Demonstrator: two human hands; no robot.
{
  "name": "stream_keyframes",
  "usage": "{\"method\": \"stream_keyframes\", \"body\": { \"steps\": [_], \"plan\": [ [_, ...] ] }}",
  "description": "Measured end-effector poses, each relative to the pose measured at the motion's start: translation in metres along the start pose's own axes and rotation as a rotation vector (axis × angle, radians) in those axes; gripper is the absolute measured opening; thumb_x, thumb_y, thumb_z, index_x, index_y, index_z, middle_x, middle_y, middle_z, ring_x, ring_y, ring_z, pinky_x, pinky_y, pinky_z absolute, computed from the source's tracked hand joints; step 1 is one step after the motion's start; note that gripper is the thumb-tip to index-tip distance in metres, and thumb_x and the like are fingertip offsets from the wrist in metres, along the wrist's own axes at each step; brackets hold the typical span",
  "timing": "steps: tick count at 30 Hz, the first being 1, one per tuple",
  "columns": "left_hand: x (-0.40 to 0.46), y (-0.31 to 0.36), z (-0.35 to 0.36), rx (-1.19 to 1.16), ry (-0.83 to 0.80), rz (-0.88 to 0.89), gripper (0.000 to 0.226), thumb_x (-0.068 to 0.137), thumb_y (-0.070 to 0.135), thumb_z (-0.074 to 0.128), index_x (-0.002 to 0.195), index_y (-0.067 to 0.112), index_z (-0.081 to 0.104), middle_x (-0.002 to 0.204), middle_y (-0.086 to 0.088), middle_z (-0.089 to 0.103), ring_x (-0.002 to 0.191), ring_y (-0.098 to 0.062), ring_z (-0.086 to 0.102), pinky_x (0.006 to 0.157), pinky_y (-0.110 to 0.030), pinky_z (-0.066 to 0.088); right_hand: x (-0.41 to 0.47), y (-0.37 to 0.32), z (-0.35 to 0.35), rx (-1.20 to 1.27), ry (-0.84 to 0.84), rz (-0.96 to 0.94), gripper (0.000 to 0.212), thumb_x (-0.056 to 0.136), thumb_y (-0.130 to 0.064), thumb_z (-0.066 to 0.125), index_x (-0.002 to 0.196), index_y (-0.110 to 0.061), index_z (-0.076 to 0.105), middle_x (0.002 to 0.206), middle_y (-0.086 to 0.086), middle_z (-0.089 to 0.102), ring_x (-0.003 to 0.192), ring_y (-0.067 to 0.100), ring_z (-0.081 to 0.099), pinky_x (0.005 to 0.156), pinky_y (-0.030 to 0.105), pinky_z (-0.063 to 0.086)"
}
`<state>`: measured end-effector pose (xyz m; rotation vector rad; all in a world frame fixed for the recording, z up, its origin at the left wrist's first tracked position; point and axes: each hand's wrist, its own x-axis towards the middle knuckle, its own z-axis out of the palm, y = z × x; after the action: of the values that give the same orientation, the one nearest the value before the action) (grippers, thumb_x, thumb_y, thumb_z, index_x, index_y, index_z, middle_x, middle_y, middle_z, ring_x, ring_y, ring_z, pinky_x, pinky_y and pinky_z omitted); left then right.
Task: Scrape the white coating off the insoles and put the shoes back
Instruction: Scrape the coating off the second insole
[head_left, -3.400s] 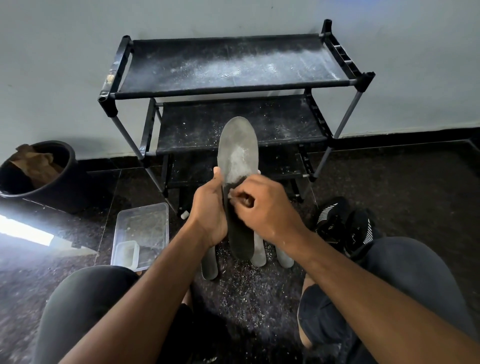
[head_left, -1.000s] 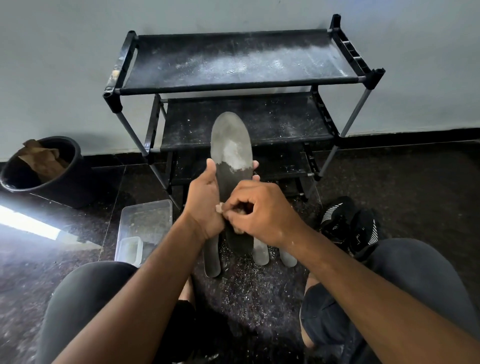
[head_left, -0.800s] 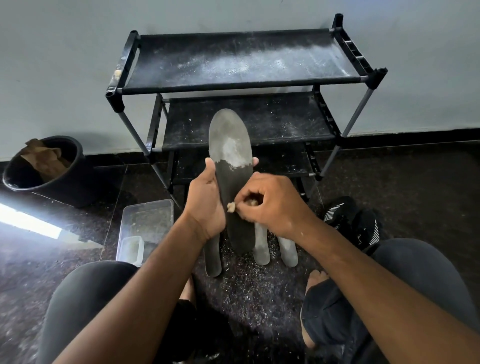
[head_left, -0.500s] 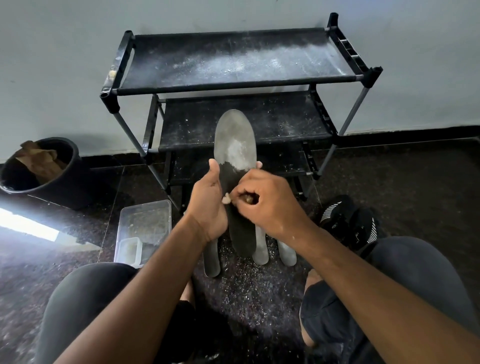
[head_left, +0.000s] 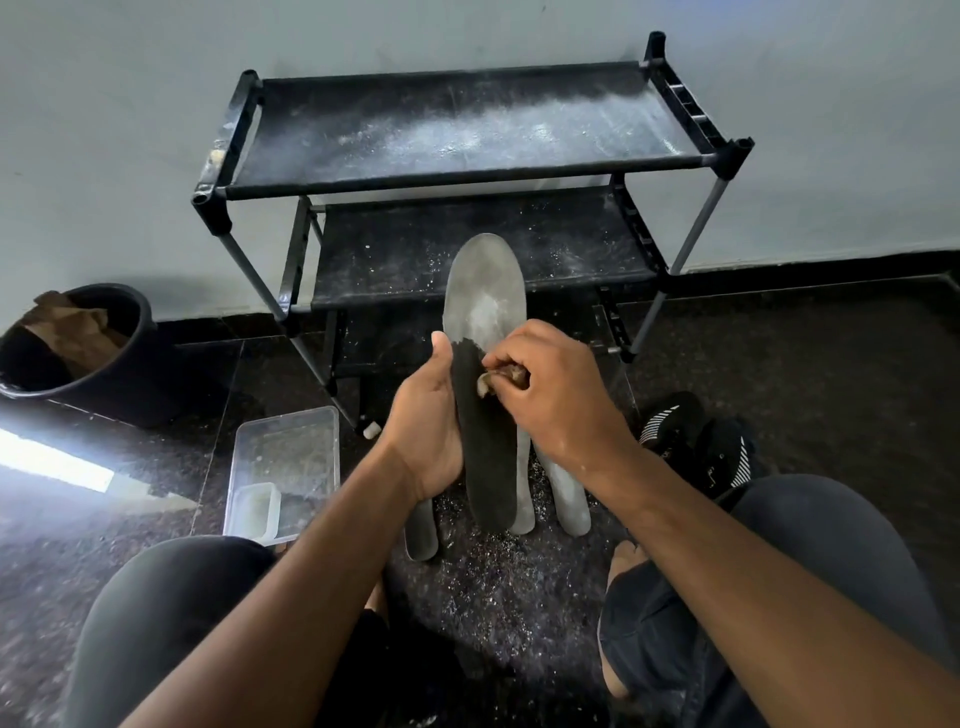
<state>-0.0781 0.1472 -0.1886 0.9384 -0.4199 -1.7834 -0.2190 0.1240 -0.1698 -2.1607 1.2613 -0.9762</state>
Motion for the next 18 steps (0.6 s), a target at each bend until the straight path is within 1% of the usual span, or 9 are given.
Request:
{"method": "stream_keyframes", "body": {
  "steps": [2, 4, 6, 8, 10, 11, 13, 15, 18],
  "plan": [
    [0.001, 0.001, -0.001, -0.003, 0.031, 0.012, 0.071, 0.109, 0.058, 0.025, 0.127, 0.007, 0.071, 0.133, -0.018, 0.067, 0.122, -0.028, 0.066, 0.104, -0.043, 0.053, -0.004, -0.006, 0.004, 0.056, 0.002, -0.008, 0.019, 0.082, -0.007, 0.078, 0.100, -0.007, 0.074, 0.095, 0.001, 0.067, 0.085, 0.009, 0.063, 0.079, 0.015, 0.051],
    [0.001, 0.006, -0.004, -0.017, 0.050, 0.029, 0.073, 0.109, 0.059, 0.023, 0.138, 0.005, 0.061, 0.142, -0.017, 0.061, 0.130, -0.029, 0.062, 0.106, -0.043, 0.052, -0.006, -0.009, 0.006, 0.088, 0.018, 0.000, 0.028, 0.081, -0.011, 0.079, 0.108, -0.007, 0.074, 0.100, 0.003, 0.072, 0.093, 0.013, 0.066, 0.089, 0.022, 0.052],
    [0.001, 0.009, -0.005, -0.036, 0.040, 0.024, 0.075, 0.108, 0.060, 0.021, 0.146, 0.003, 0.052, 0.146, -0.020, 0.059, 0.136, -0.031, 0.057, 0.109, -0.043, 0.048, -0.008, -0.009, 0.008, 0.034, 0.037, 0.005, 0.028, 0.083, -0.015, 0.079, 0.110, -0.008, 0.074, 0.104, 0.002, 0.072, 0.100, 0.016, 0.063, 0.095, 0.028, 0.050],
    [-0.001, 0.007, -0.004, -0.021, 0.035, 0.011, 0.074, 0.109, 0.059, 0.021, 0.146, 0.005, 0.053, 0.142, -0.019, 0.062, 0.133, -0.029, 0.060, 0.108, -0.042, 0.051, -0.011, -0.009, 0.012, -0.030, 0.065, 0.018, 0.027, 0.086, -0.022, 0.076, 0.110, -0.010, 0.075, 0.107, -0.001, 0.067, 0.102, 0.014, 0.056, 0.093, 0.023, 0.048],
    [-0.002, 0.004, -0.001, -0.013, 0.036, 0.011, 0.071, 0.109, 0.058, 0.023, 0.139, 0.005, 0.059, 0.134, -0.017, 0.068, 0.124, -0.026, 0.067, 0.104, -0.039, 0.056, -0.016, -0.012, 0.020, -0.057, 0.094, 0.034, 0.027, 0.089, -0.026, 0.073, 0.109, -0.009, 0.075, 0.110, -0.001, 0.060, 0.104, 0.014, 0.052, 0.092, 0.017, 0.046],
    [-0.003, 0.004, 0.000, -0.003, 0.045, 0.019, 0.070, 0.109, 0.058, 0.024, 0.135, 0.005, 0.061, 0.130, -0.017, 0.070, 0.120, -0.025, 0.069, 0.102, -0.036, 0.057, -0.018, -0.012, 0.023, -0.071, 0.095, 0.034, 0.027, 0.090, -0.027, 0.072, 0.110, -0.008, 0.074, 0.110, 0.000, 0.059, 0.104, 0.015, 0.052, 0.093, 0.018, 0.046],
    [-0.002, 0.004, -0.001, 0.013, 0.055, 0.032, 0.071, 0.109, 0.058, 0.023, 0.133, 0.003, 0.061, 0.132, -0.017, 0.069, 0.122, -0.025, 0.068, 0.106, -0.036, 0.053, -0.021, -0.012, 0.031, -0.090, 0.085, 0.023, 0.025, 0.093, -0.022, 0.069, 0.111, -0.005, 0.073, 0.109, 0.004, 0.059, 0.106, 0.019, 0.054, 0.097, 0.027, 0.049],
    [-0.003, 0.004, -0.001, 0.009, 0.043, 0.029, 0.073, 0.109, 0.058, 0.022, 0.138, 0.002, 0.058, 0.139, -0.019, 0.064, 0.130, -0.028, 0.063, 0.113, -0.039, 0.045, -0.021, -0.010, 0.034, -0.106, 0.080, -0.007, 0.020, 0.094, -0.010, 0.066, 0.111, -0.002, 0.072, 0.106, 0.008, 0.062, 0.104, 0.022, 0.058, 0.097, 0.035, 0.052],
    [-0.004, 0.002, 0.000, -0.009, 0.022, 0.022, 0.072, 0.109, 0.058, 0.022, 0.144, 0.003, 0.053, 0.140, -0.020, 0.064, 0.132, -0.029, 0.061, 0.112, -0.041, 0.045, -0.016, -0.006, 0.027, -0.149, 0.085, -0.046, 0.017, 0.093, -0.004, 0.066, 0.108, -0.001, 0.074, 0.101, 0.007, 0.065, 0.099, 0.019, 0.060, 0.087, 0.031, 0.055]
  ]
}}
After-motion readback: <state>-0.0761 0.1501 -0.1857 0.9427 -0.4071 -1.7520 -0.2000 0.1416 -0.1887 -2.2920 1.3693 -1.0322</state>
